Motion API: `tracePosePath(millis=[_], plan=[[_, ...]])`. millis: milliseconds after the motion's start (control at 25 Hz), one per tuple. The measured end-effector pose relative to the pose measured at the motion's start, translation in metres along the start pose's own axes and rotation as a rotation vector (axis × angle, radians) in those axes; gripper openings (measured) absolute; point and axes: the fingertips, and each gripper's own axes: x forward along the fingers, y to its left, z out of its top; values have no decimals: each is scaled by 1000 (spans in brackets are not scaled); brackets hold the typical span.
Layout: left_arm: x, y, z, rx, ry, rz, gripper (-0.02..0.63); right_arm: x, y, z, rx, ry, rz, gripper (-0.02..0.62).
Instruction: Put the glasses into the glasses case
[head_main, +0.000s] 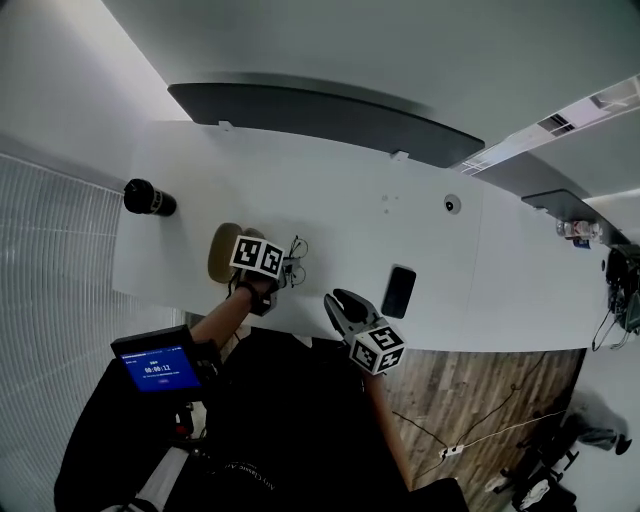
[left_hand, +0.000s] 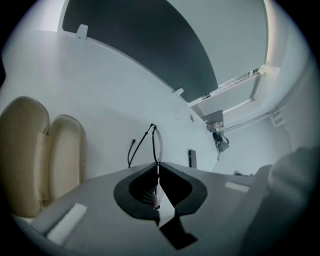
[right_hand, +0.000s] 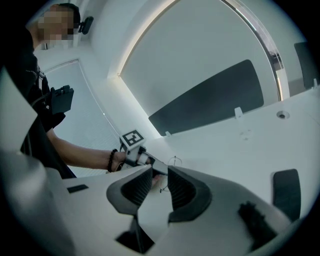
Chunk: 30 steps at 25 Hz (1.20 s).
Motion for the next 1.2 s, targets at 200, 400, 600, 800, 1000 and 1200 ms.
tracePosePath(millis=[200, 400, 600, 800, 1000, 1200], plan=[[-103, -23, 26, 68, -157, -77, 20, 22, 16, -3, -10, 15, 33, 101], [-175, -7, 29, 75, -239, -96, 20, 44, 34, -5, -25, 36, 64, 101], [-174, 21, 6, 108, -234, -126, 20, 54, 49, -13, -21, 48, 60, 101], [-156, 41, -13, 47, -223, -220, 20, 57, 60, -24, -20, 57, 40, 101], [-140, 62, -25, 40, -183, -224, 20, 58, 66, -37, -35, 83, 18, 101], [-141, 56, -11, -1, -215, -319, 20, 63, 75, -46, -34, 84, 11, 101]])
